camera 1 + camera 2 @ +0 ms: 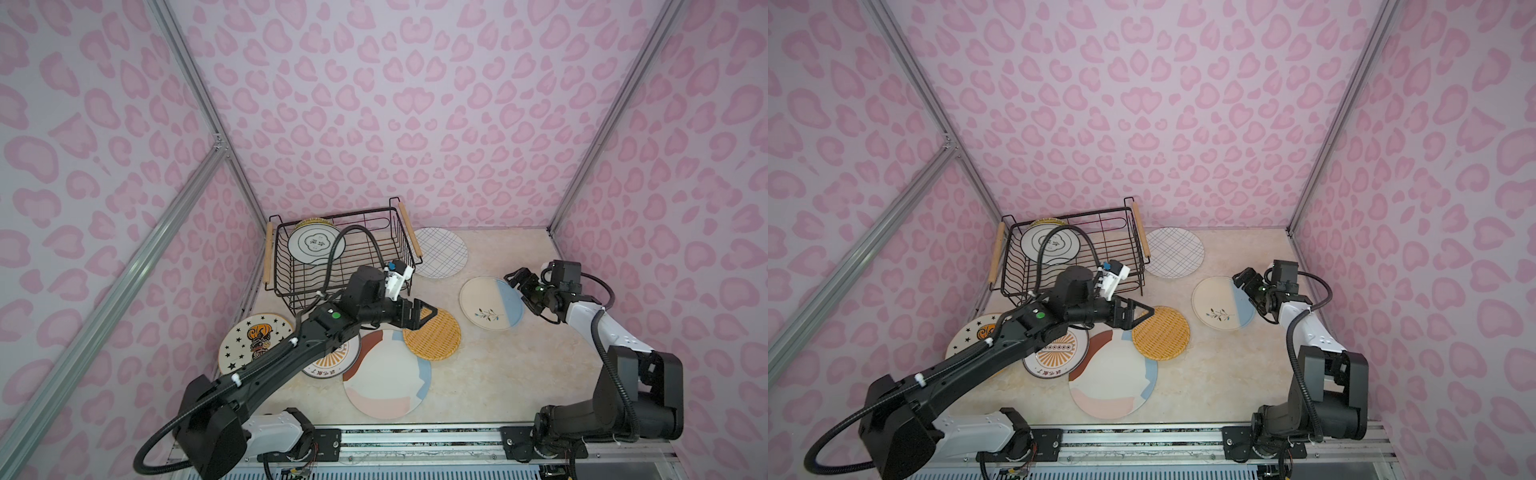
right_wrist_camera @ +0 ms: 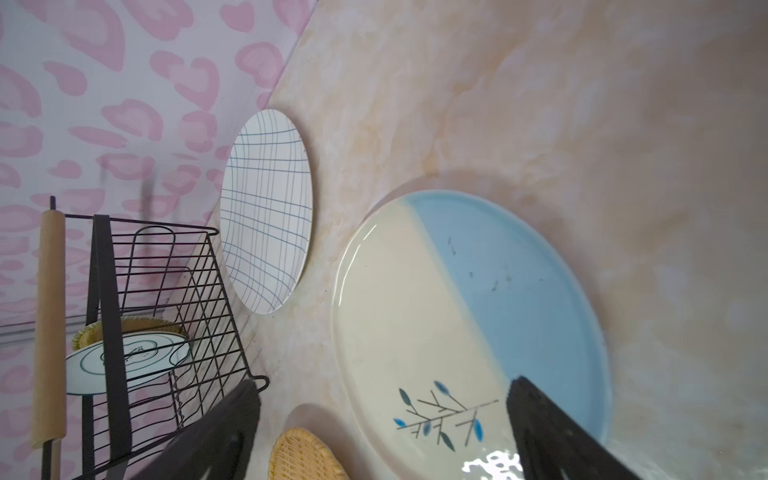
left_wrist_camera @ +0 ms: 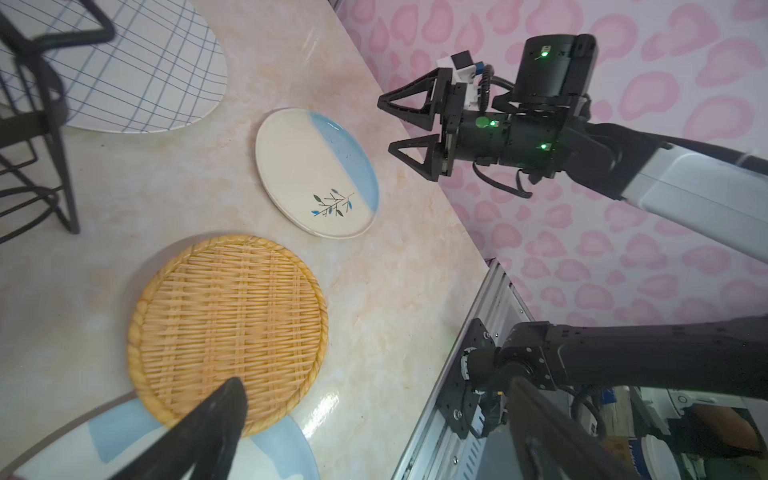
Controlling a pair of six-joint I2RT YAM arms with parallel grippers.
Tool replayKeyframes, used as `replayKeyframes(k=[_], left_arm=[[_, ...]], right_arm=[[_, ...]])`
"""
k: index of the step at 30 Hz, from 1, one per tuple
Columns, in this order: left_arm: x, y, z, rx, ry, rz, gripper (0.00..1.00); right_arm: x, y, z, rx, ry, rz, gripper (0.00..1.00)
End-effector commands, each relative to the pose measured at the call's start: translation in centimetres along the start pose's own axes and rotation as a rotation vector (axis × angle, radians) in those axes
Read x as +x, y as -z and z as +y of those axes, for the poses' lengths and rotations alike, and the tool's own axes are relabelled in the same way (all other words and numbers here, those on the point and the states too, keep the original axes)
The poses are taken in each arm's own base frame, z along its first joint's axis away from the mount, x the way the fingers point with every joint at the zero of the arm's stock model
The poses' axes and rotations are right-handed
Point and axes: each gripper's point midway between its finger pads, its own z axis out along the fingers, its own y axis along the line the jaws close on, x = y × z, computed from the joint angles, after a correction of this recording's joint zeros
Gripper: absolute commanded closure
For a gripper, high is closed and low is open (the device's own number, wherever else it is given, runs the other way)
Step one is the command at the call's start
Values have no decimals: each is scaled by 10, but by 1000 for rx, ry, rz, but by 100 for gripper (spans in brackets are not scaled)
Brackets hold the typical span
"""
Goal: Load the plates into the dish rack
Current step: 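Reach the left gripper toward the cream-and-blue plate while the right gripper hovers, then lower both grippers onto the cream-and-blue plate rim and close them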
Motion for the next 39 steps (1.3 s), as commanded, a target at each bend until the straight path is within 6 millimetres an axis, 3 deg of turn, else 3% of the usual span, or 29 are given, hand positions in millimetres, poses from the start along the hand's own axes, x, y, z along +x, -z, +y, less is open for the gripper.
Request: replayKeyframes(k=[1, 6, 13, 26, 31, 39], left_arm=[[-3, -38, 6, -87, 26, 49, 5], [-11, -100, 2, -152, 27, 89, 6], [-12, -163, 33, -229, 101, 101, 14], [-21, -222, 84, -384, 199, 26, 26], [-17, -234, 98, -411, 238, 25, 27], [0, -253, 115, -394, 303, 68, 37]], right_arm=[[1, 3, -22, 55, 26, -5, 6], [7, -5, -42, 80, 26, 10, 6], [12, -25, -55, 73, 23, 56, 6], [14, -54, -68, 52, -33, 93, 10], [13, -59, -80, 140, -16, 160, 13], [26, -56, -79, 150, 18, 237, 12]])
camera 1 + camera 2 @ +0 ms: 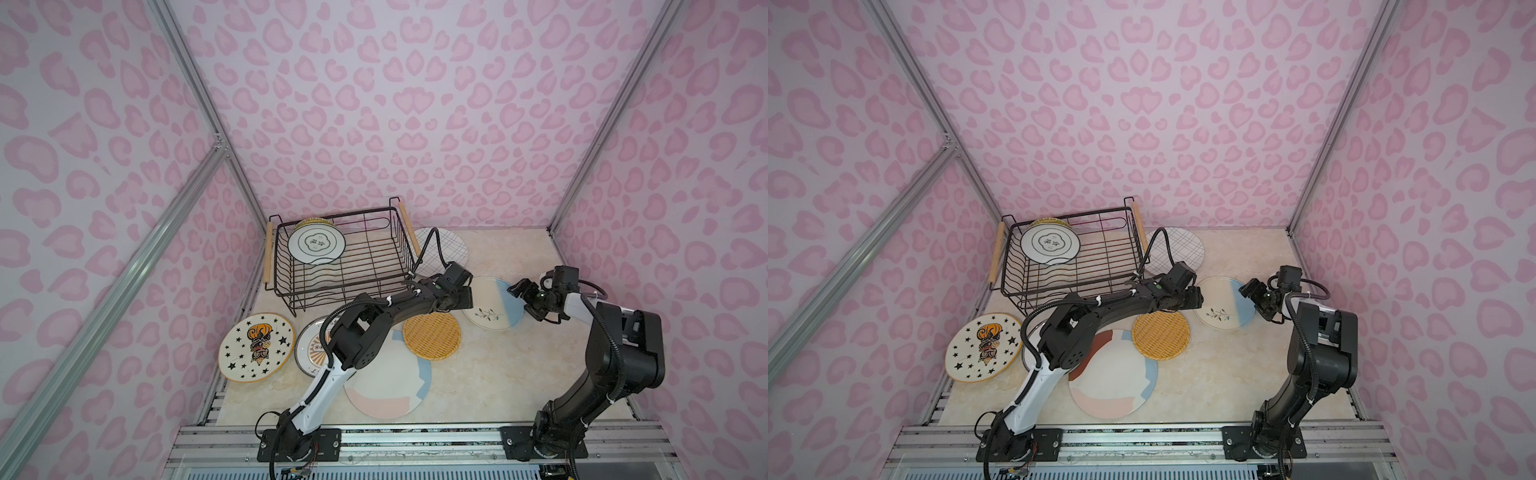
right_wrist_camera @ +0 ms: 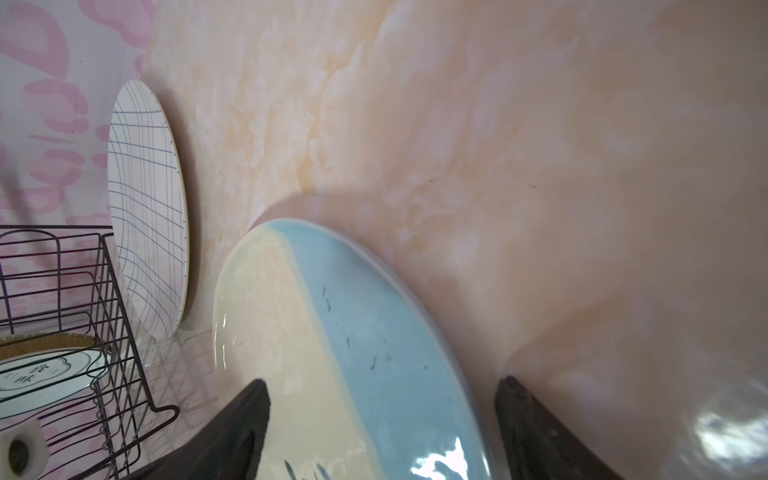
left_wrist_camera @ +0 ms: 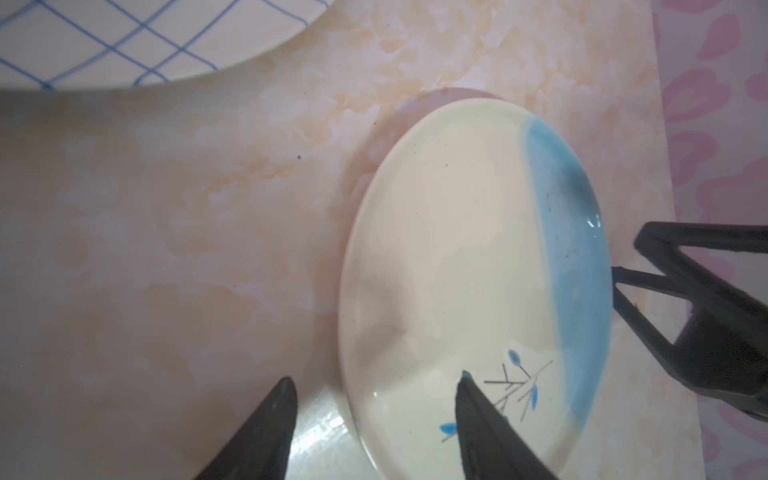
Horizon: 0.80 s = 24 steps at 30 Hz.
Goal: Load the plates into the dish rack
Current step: 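Lower both grippers onto the cream-and-blue plate rim and close them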
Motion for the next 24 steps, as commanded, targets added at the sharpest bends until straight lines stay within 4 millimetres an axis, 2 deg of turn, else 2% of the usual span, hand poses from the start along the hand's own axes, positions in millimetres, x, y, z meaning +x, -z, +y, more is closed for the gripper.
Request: replayKeyframes(k=[1, 7, 11, 15, 18, 24], left_arm=[[1, -7, -3, 29, 29, 11, 37], [4, -15, 0, 24, 14, 25, 38], [12, -21, 3, 32, 4, 53, 39], [17, -25, 8, 21, -3, 69, 41], [21, -28, 13, 7, -3, 76, 43], [30, -34, 24, -18, -11, 100, 47]], right_arm=[[26, 0, -16, 68, -9, 103, 11], [31, -8, -9, 25, 2, 171, 12], [36, -10, 13, -72, 24, 197, 13], [41, -3, 38, -165, 20, 195, 13], [51, 3, 61, -279, -9, 201, 13], [58, 23, 87, -438, -44, 150, 13]])
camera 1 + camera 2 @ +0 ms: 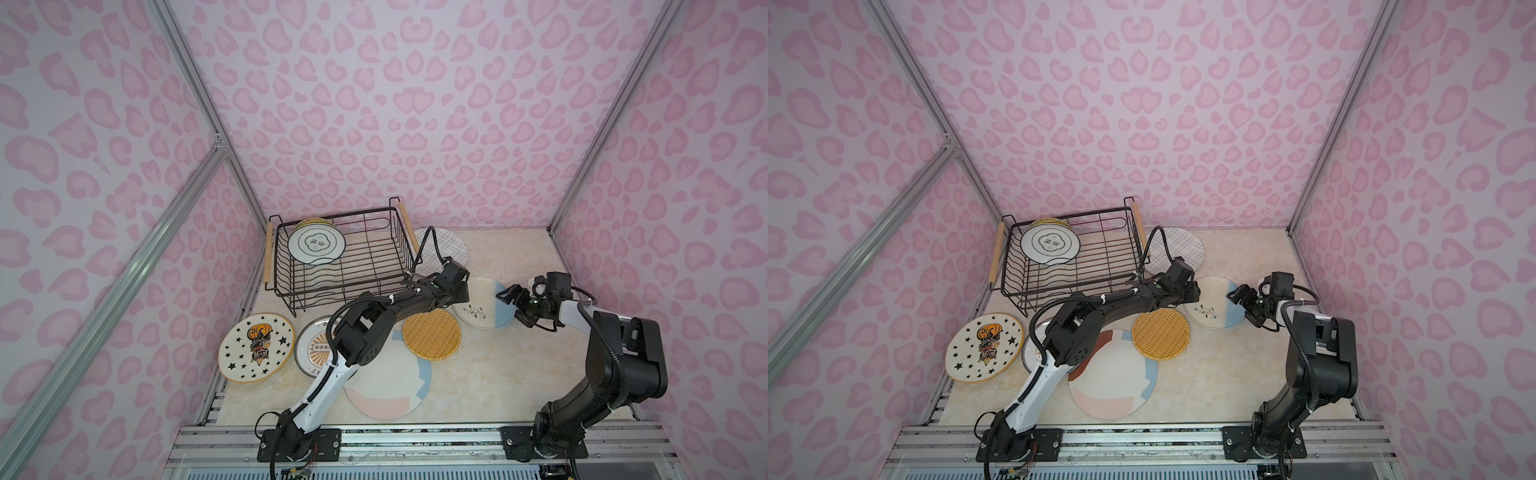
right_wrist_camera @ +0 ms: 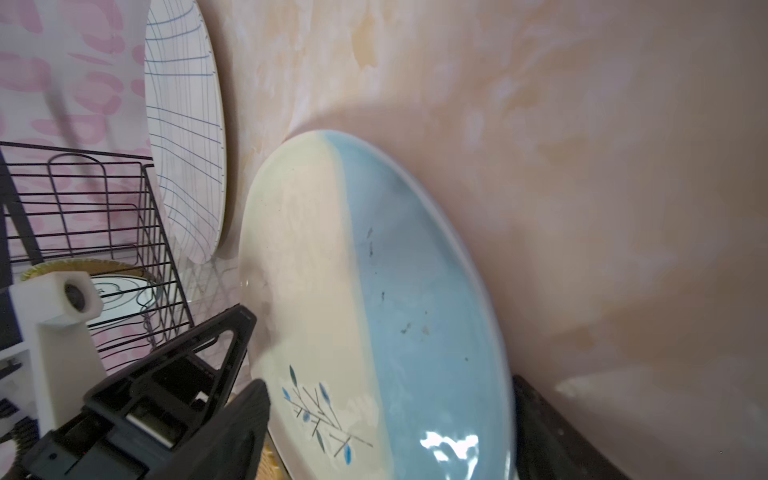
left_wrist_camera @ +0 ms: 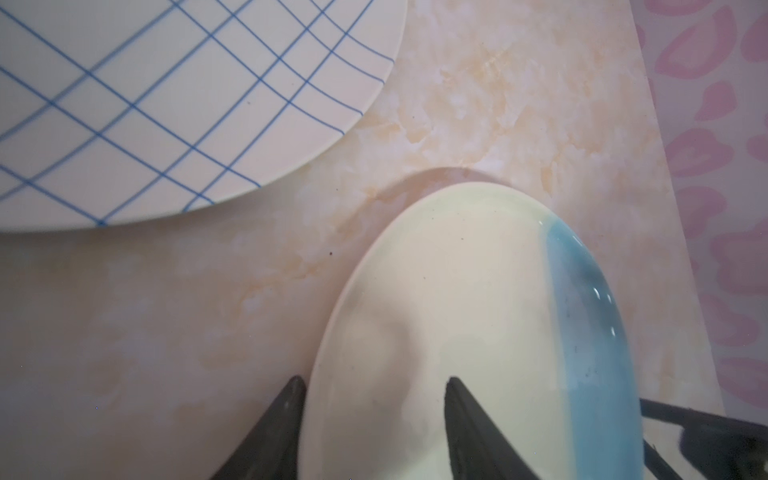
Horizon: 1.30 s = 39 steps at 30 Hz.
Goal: Load the plates into the dish rack
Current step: 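Lower both grippers onto the cream-and-blue plate rim and close them, then lift the cream-and-blue plate upright with the right gripper while the left withdraws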
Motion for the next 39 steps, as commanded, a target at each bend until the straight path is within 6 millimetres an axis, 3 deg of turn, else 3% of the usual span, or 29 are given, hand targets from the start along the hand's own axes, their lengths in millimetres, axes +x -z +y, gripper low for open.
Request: replayKeyframes(k=[1, 7, 11, 21, 26, 27, 32, 39], left_arm=[[56, -9, 15, -14, 4, 205, 47], [61, -8, 23, -39, -24, 215, 48], [65, -7, 32, -57, -20, 223, 48], [64, 0, 38, -64, -1, 216, 48], [56, 10, 26, -22, -5, 211, 47], [54, 14, 22, -8, -8, 211, 47], [33, 42, -5, 76, -38, 179, 44], [-19, 110, -50, 209, -128, 80, 41]], right_arm=[[11, 8, 56, -294, -2, 54, 13], [22, 3, 44, -334, 12, 31, 15], [24, -2, 36, -350, -14, 9, 22], [17, 2, 30, -378, -83, -67, 60], [17, 3, 26, -322, -57, -63, 95], [18, 4, 26, -313, -51, -62, 100], [15, 13, 32, -297, -27, -75, 100], [8, 40, 53, -266, 63, -109, 100]])
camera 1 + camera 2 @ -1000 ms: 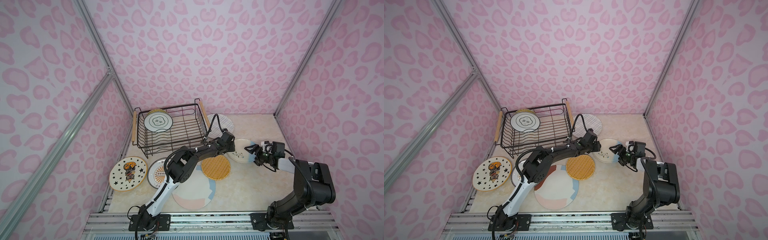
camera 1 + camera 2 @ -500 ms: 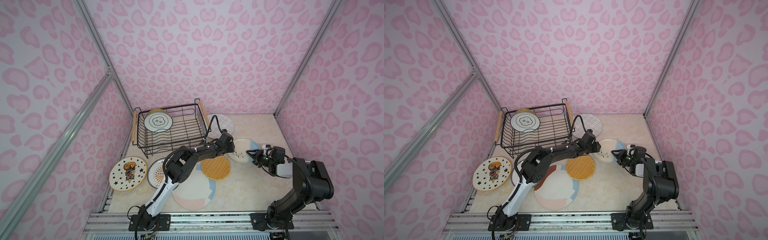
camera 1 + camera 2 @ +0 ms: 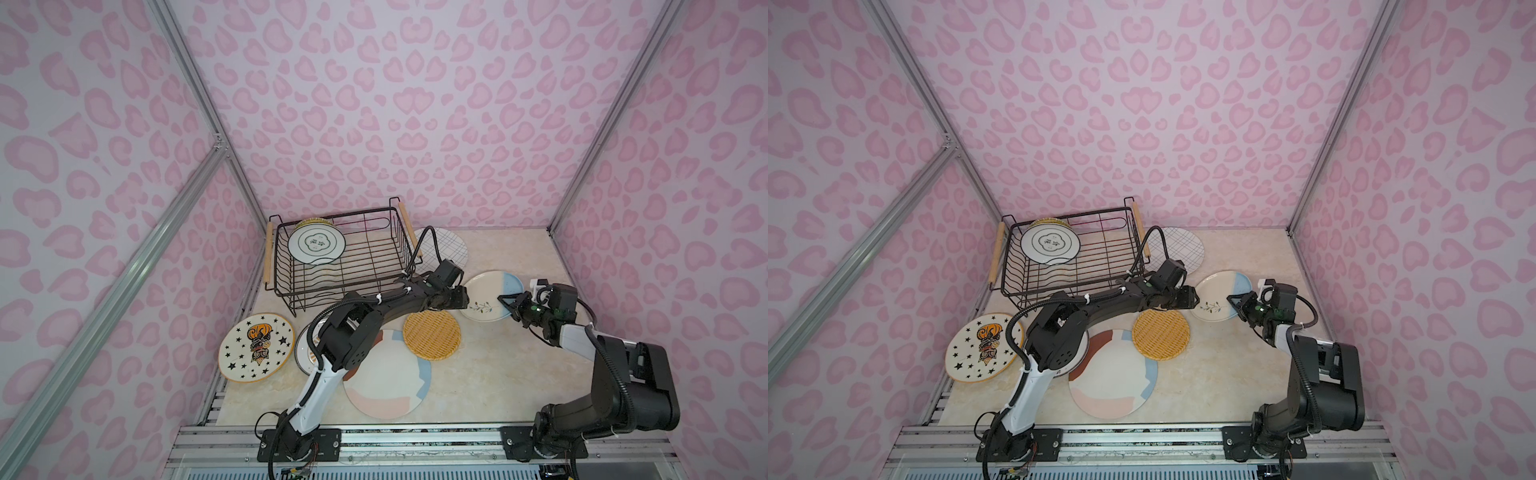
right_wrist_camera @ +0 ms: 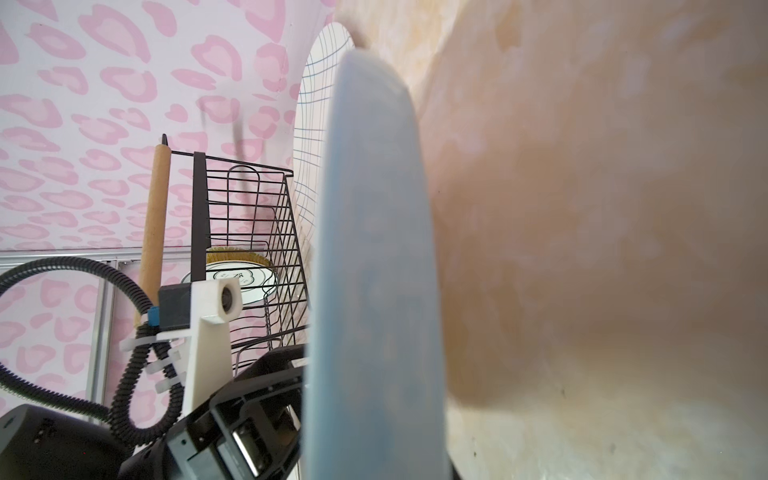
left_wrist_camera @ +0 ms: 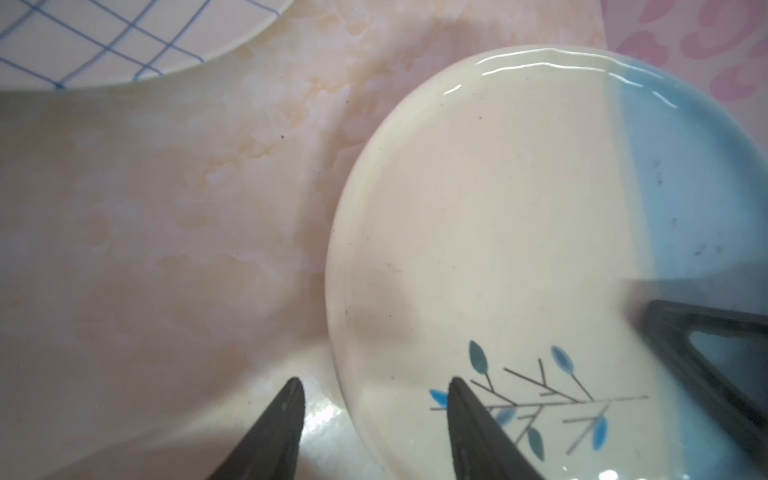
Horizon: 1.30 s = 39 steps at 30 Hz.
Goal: Load the plates into the dish rack
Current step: 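Lift the cream-and-blue plate upright with the right gripper while the left withdraws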
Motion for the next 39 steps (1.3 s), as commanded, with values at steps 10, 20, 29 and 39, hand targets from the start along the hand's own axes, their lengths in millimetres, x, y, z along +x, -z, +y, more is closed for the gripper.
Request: replayKeyframes(k=[10, 20, 29, 39], left_arm=[[-52, 135, -88, 217, -169, -162, 39], [-56, 224, -77, 152, -306, -264, 35], [-70, 328, -33, 50, -431, -466, 20], [-65, 391, -26, 74, -616, -625, 0]], right_arm=[[-18, 31, 67, -34, 196, -53, 100], [-11, 39, 158, -104, 422, -75, 100], [10, 55, 249, -214, 677, -117, 100], [40, 59, 319, -361, 881, -51, 100]])
